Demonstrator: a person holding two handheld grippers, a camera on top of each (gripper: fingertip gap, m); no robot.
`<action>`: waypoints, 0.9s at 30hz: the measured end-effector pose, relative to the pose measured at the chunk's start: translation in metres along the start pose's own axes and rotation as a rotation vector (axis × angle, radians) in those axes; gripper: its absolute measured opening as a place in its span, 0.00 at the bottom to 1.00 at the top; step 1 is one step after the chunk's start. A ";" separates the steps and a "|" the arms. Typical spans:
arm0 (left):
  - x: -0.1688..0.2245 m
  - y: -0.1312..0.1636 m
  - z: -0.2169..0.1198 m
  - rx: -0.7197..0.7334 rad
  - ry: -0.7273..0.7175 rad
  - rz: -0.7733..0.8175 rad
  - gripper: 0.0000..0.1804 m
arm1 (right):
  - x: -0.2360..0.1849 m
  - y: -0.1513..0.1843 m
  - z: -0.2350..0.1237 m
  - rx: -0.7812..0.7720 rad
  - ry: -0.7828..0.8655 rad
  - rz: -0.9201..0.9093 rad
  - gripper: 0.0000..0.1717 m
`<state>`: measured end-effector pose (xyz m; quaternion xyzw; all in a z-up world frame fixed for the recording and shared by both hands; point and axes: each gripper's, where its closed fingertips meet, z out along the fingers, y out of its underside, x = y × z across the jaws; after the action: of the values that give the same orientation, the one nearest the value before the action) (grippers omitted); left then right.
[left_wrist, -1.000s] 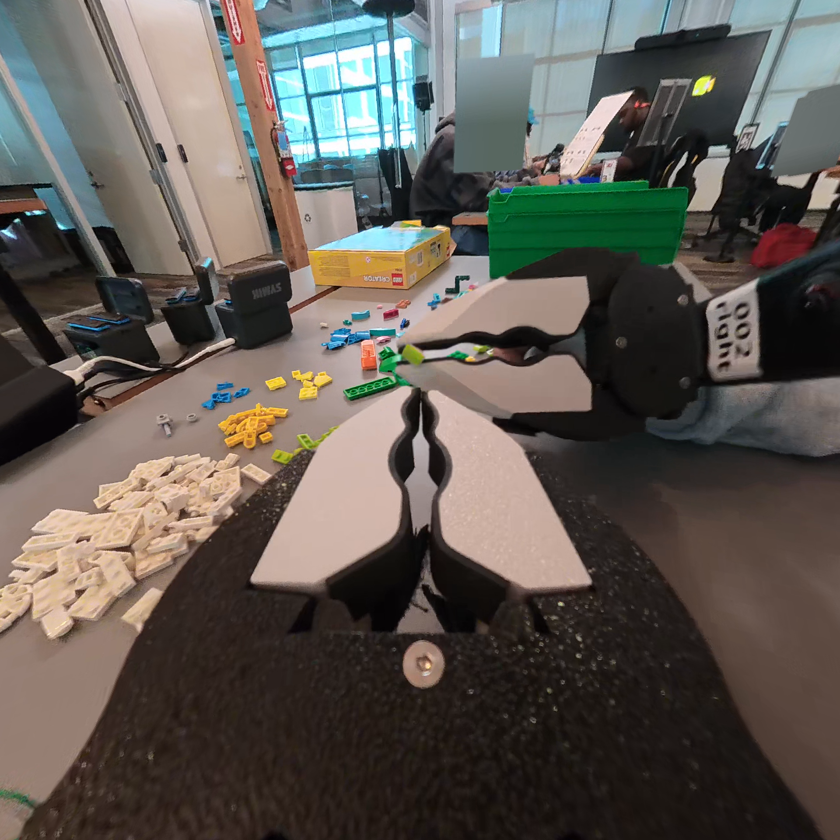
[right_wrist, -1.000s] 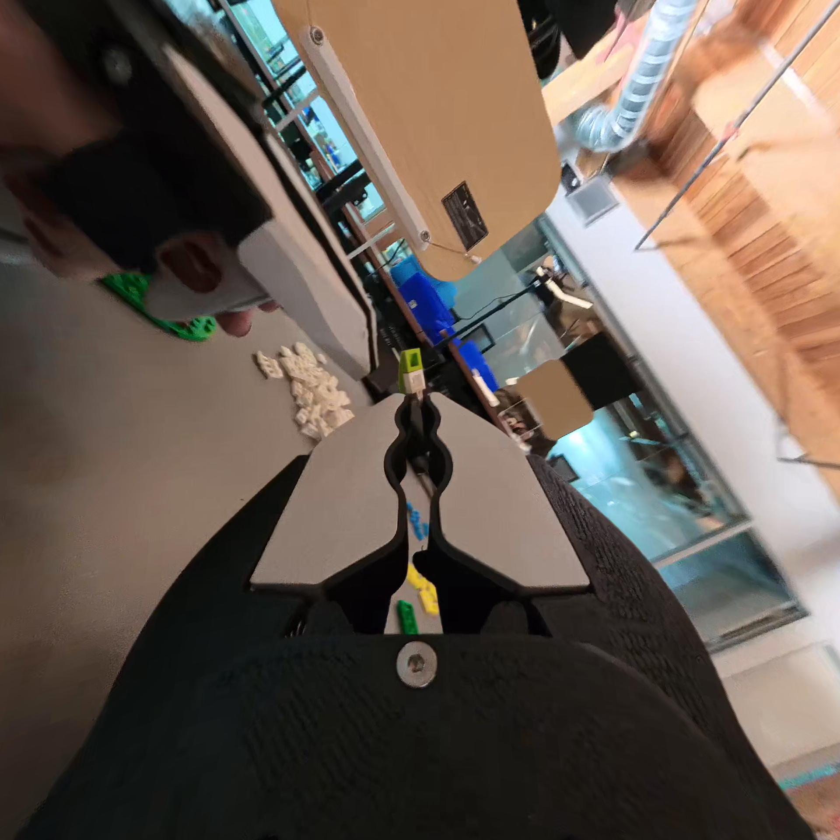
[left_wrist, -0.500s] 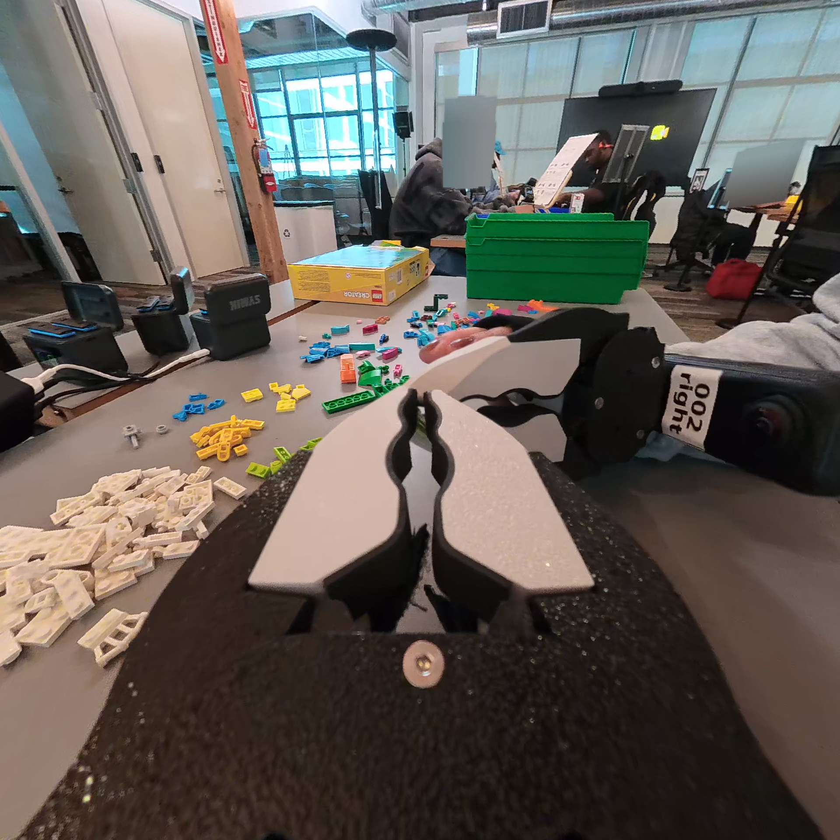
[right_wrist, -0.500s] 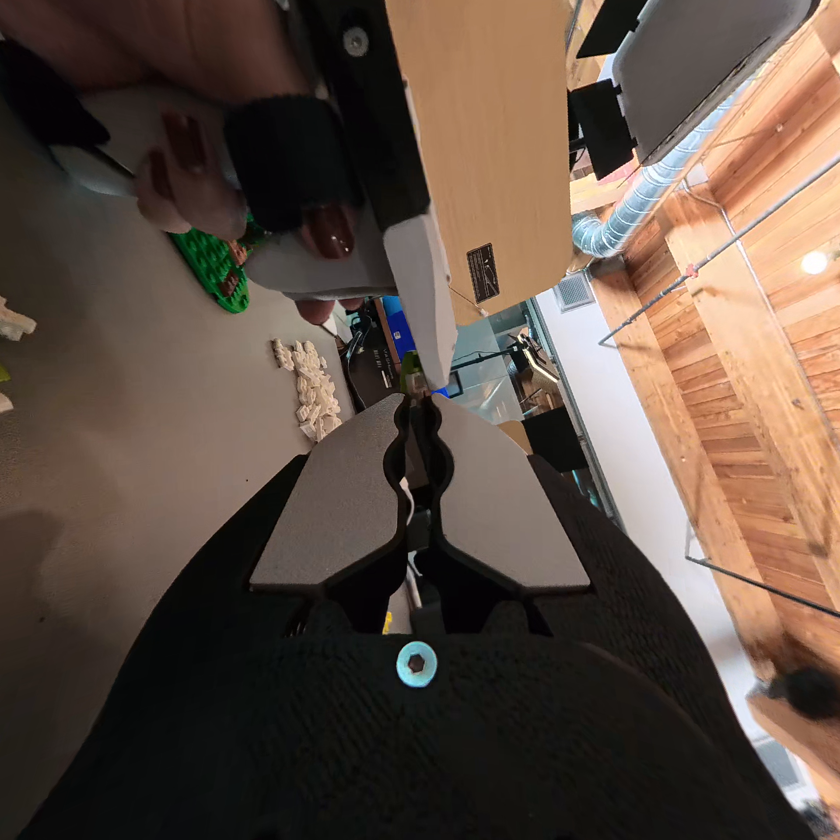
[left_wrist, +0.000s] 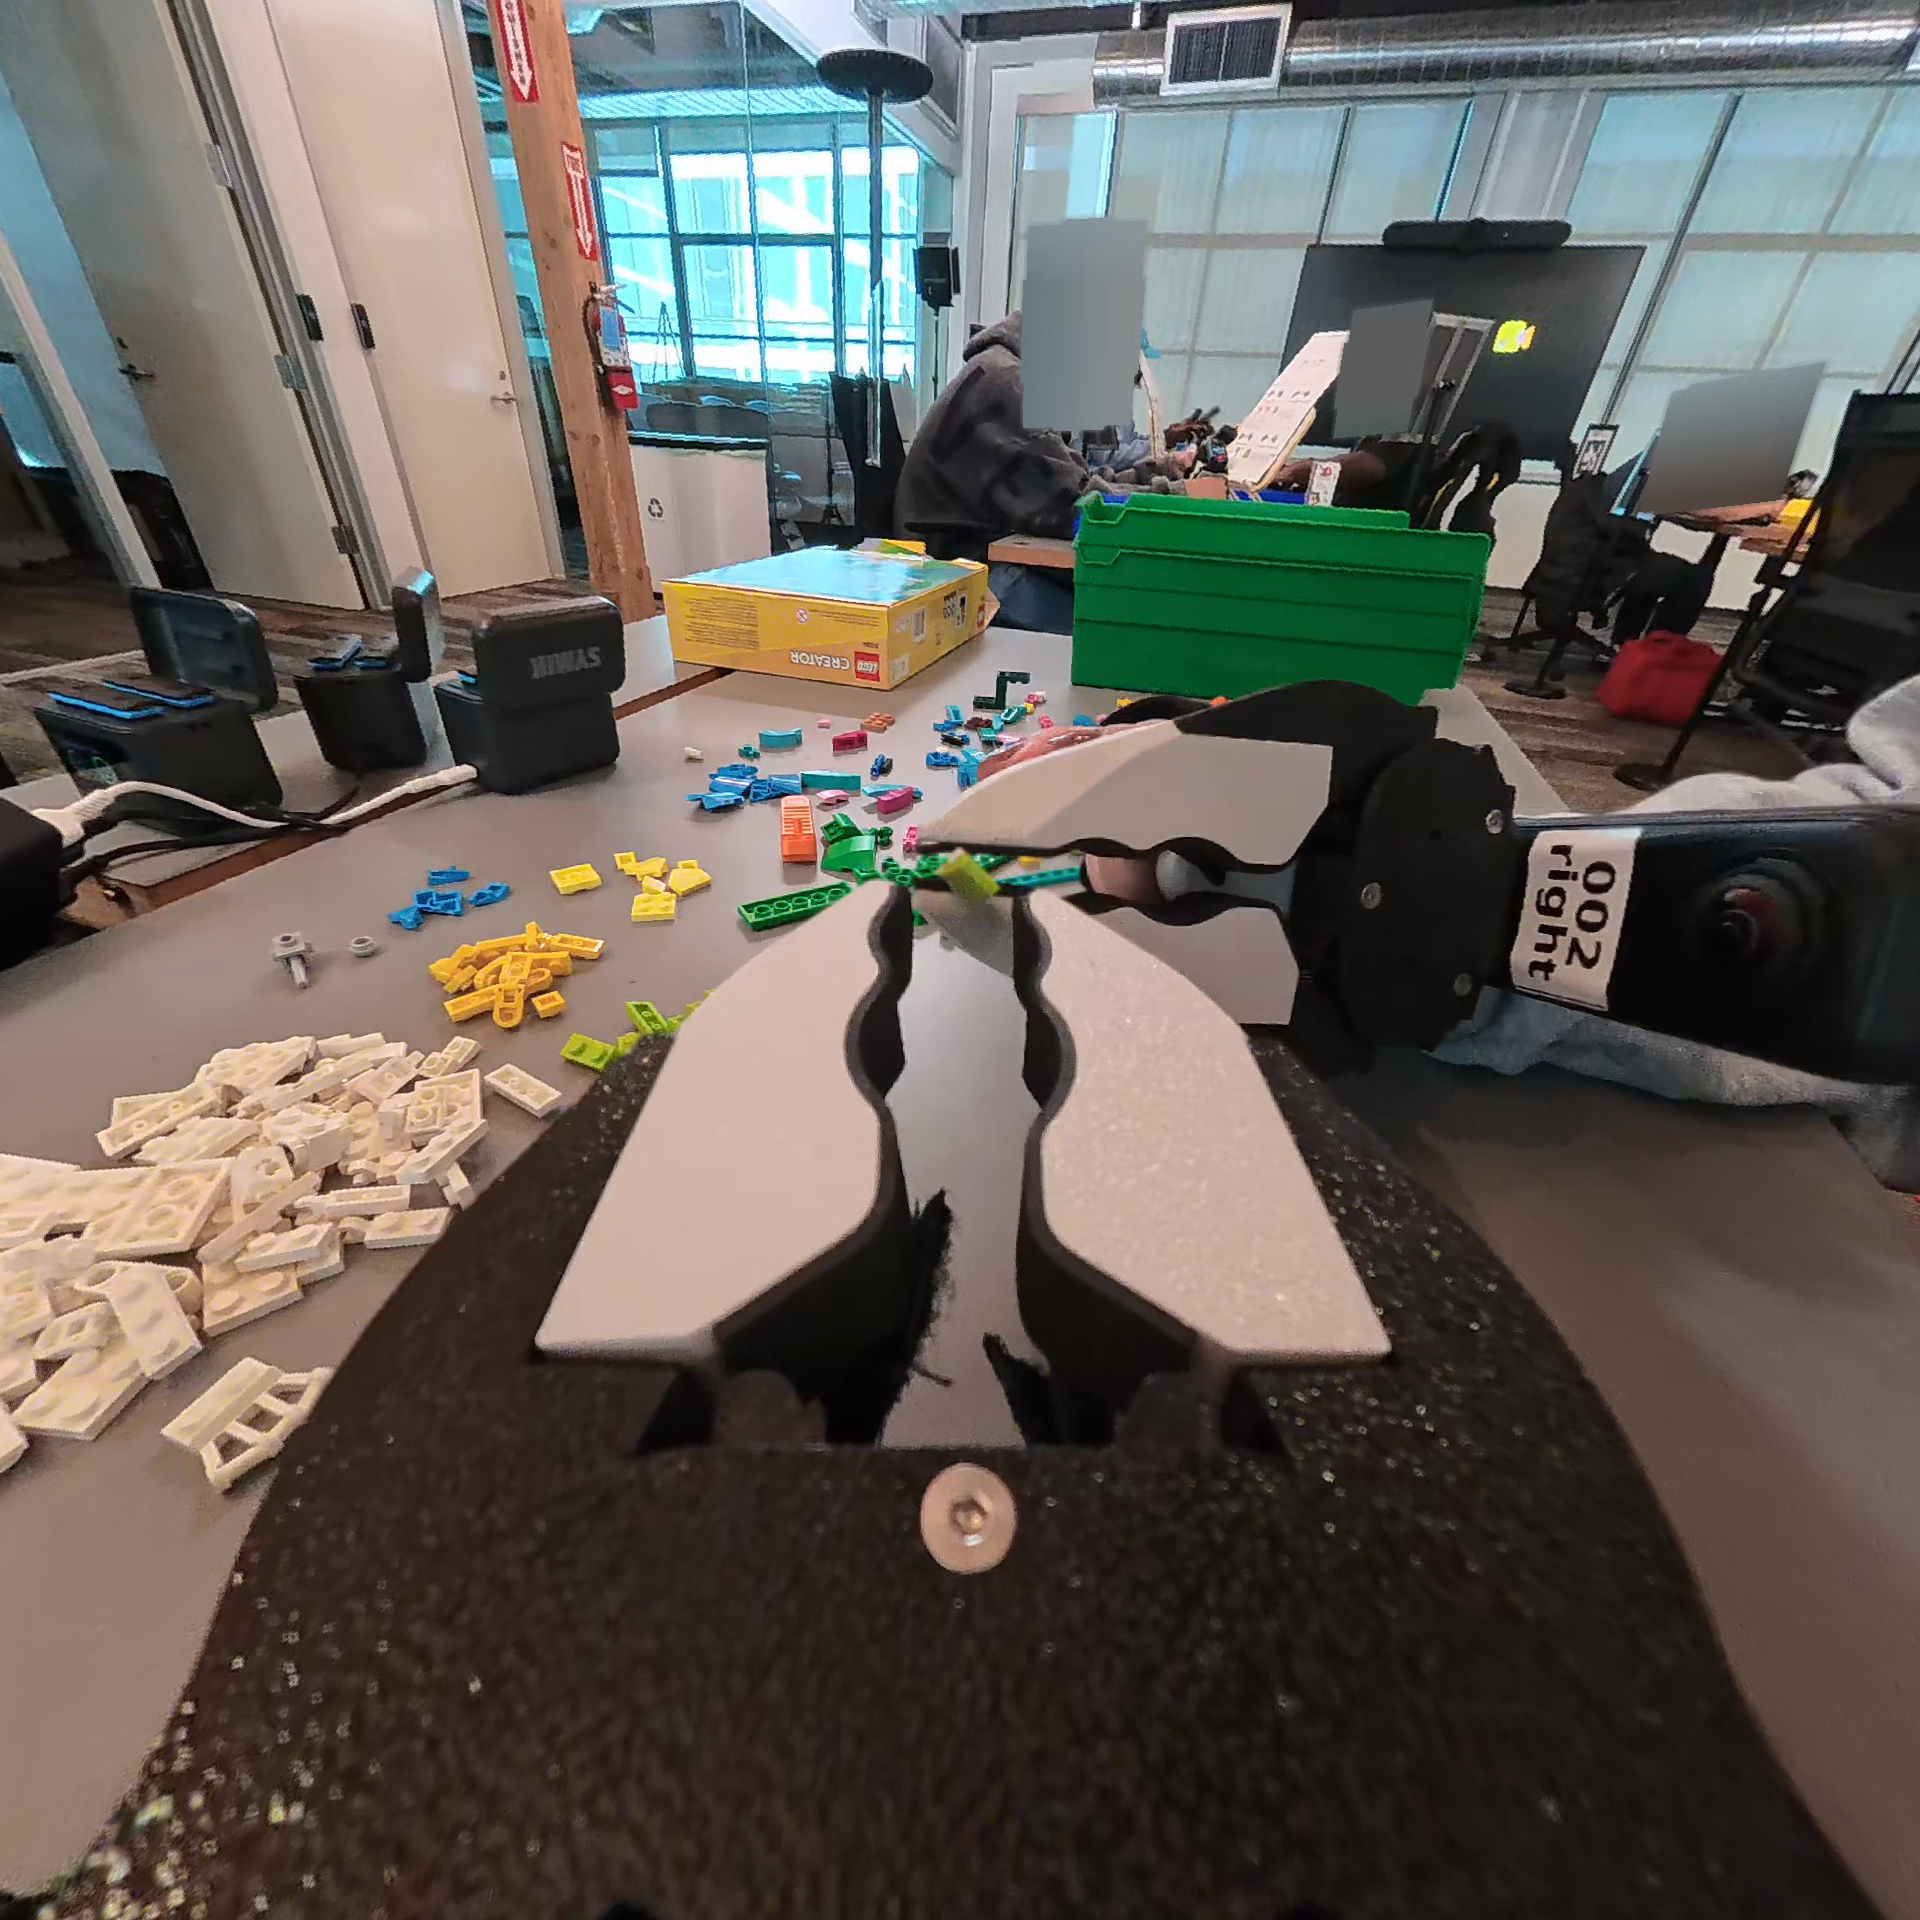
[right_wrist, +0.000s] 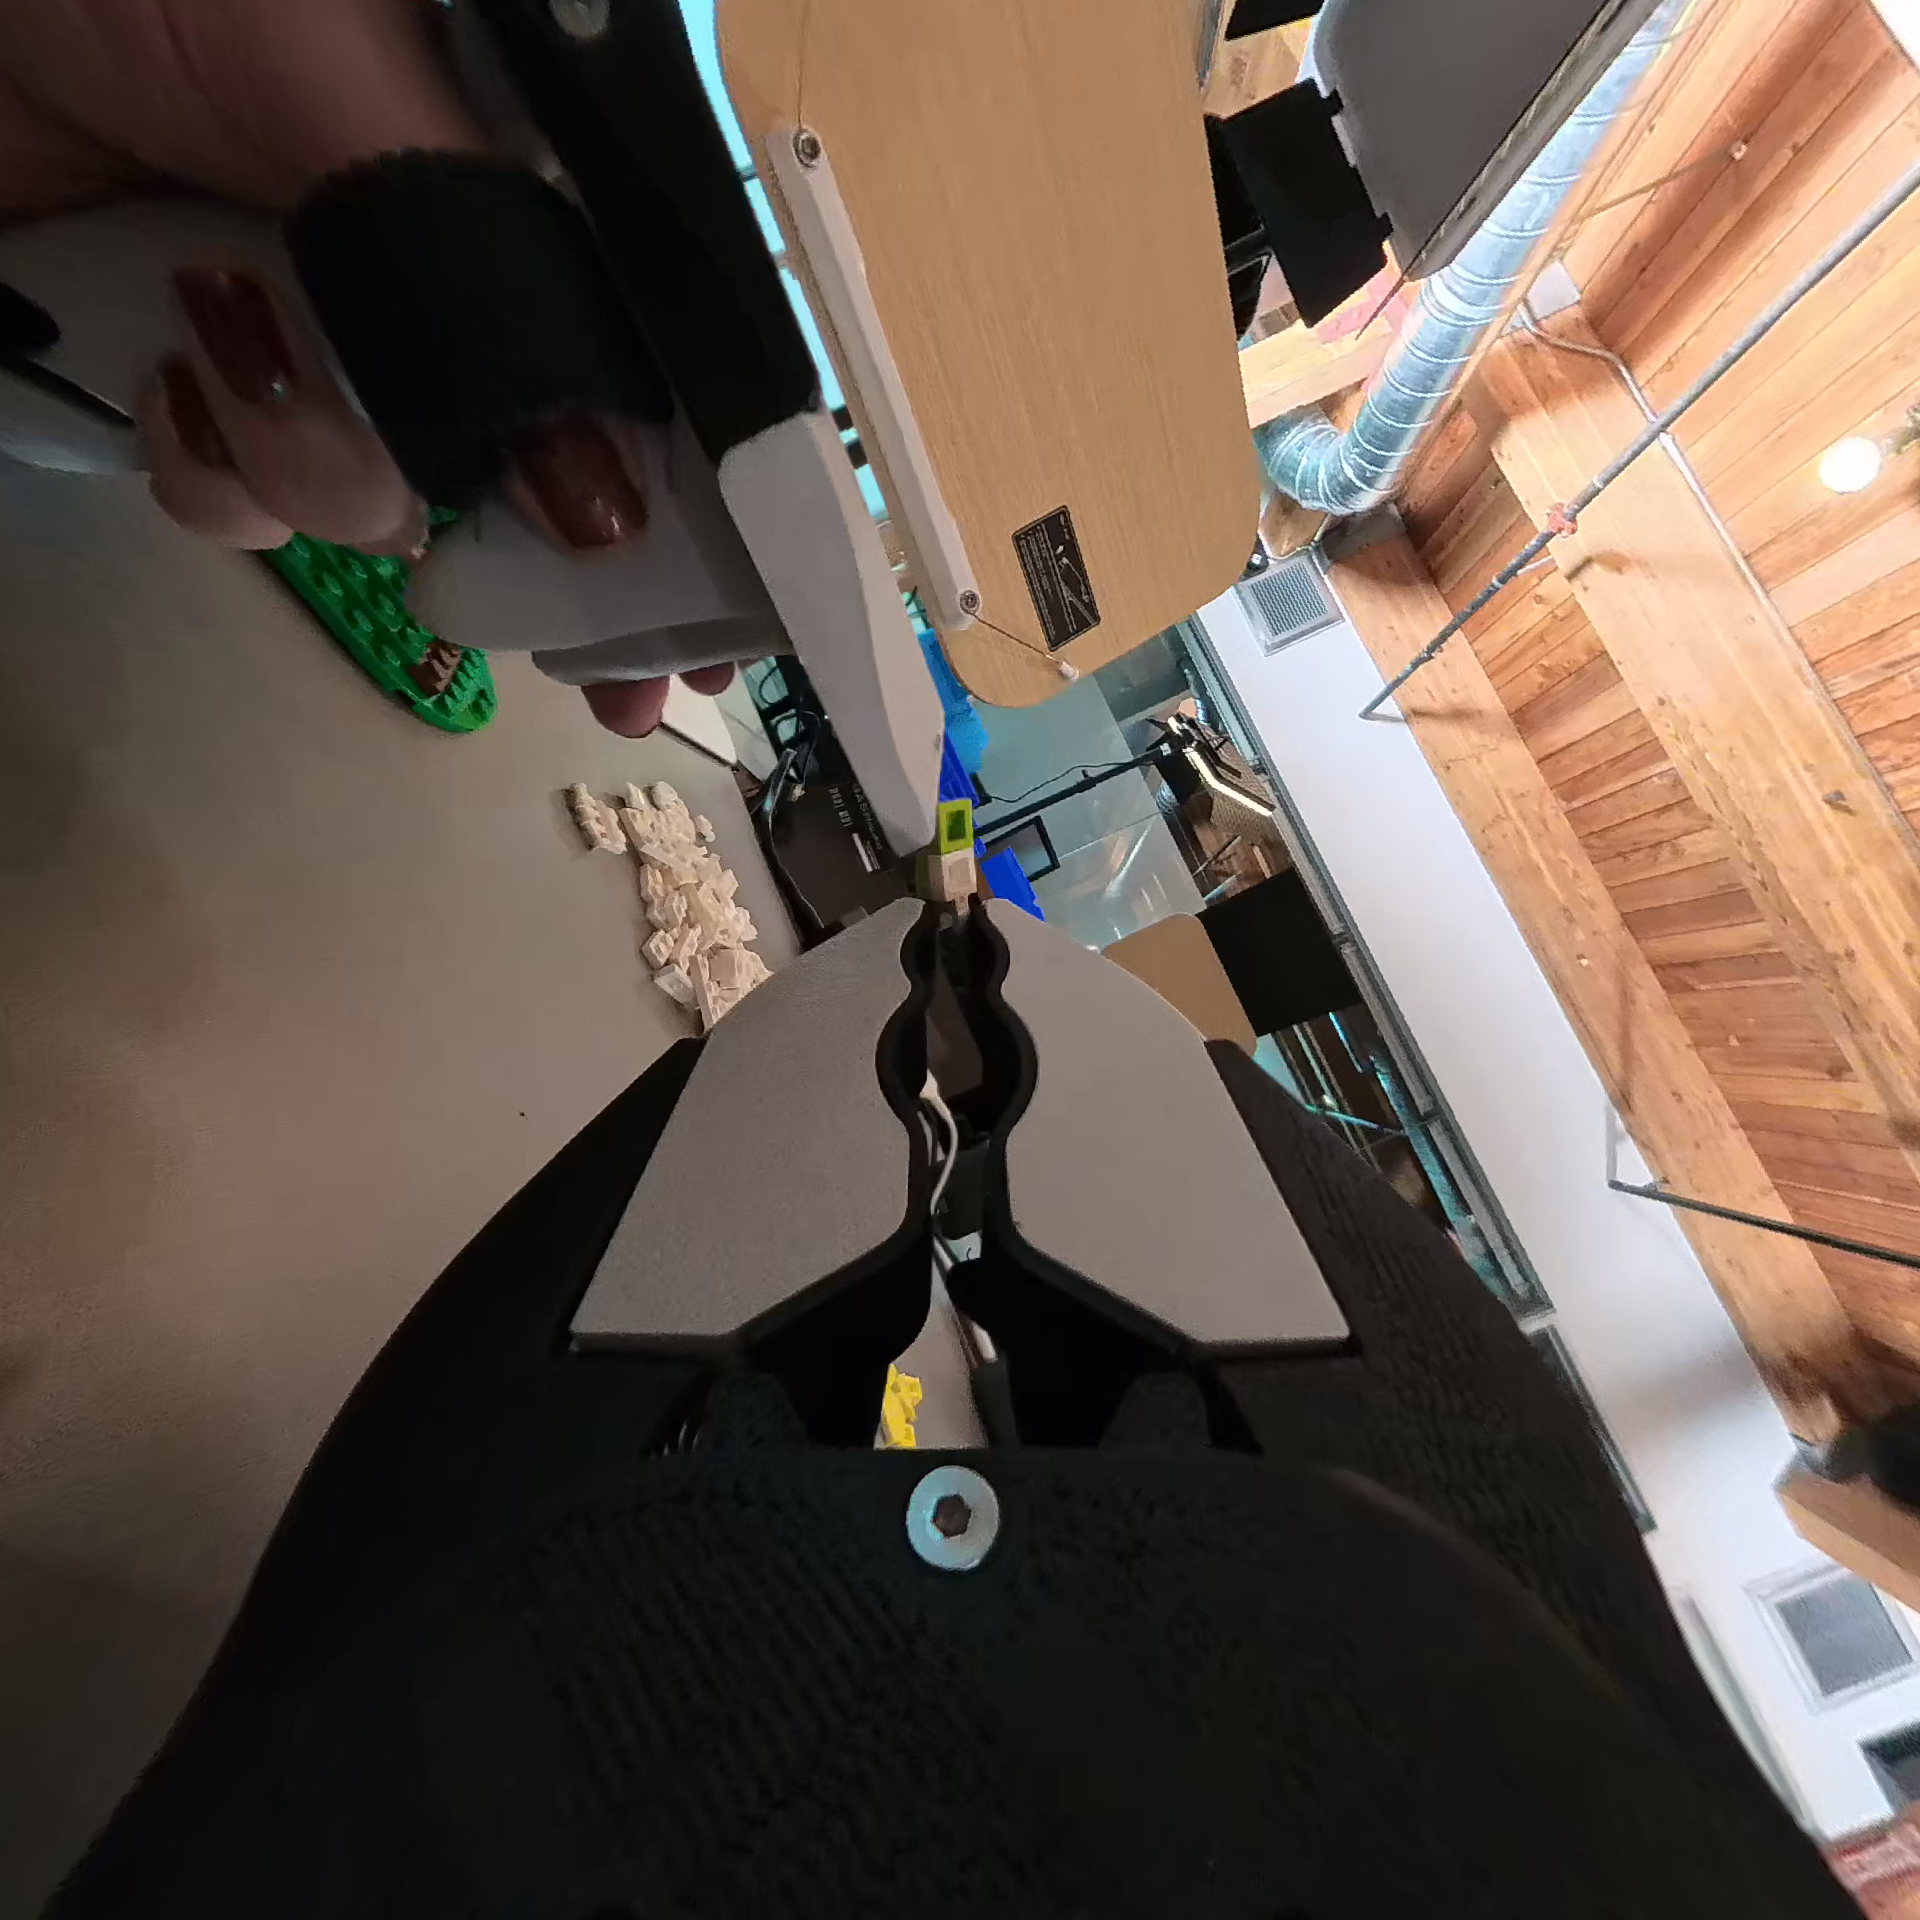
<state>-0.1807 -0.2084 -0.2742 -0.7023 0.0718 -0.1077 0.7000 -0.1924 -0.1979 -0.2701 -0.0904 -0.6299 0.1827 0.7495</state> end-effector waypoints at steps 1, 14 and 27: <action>0.001 0.000 0.000 0.000 0.004 0.000 0.10 | 0.000 0.000 0.000 -0.001 -0.002 0.000 0.03; -0.001 0.004 0.000 -0.029 -0.039 0.108 0.04 | -0.010 -0.004 0.000 0.004 -0.022 -0.115 0.02; -0.004 0.026 0.003 -0.208 -0.181 0.697 0.03 | -0.035 0.009 0.001 -0.054 -0.207 0.055 0.07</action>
<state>-0.1822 -0.2047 -0.2999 -0.7099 0.2547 0.2074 0.6230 -0.1994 -0.2031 -0.3053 -0.1085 -0.7057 0.1946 0.6725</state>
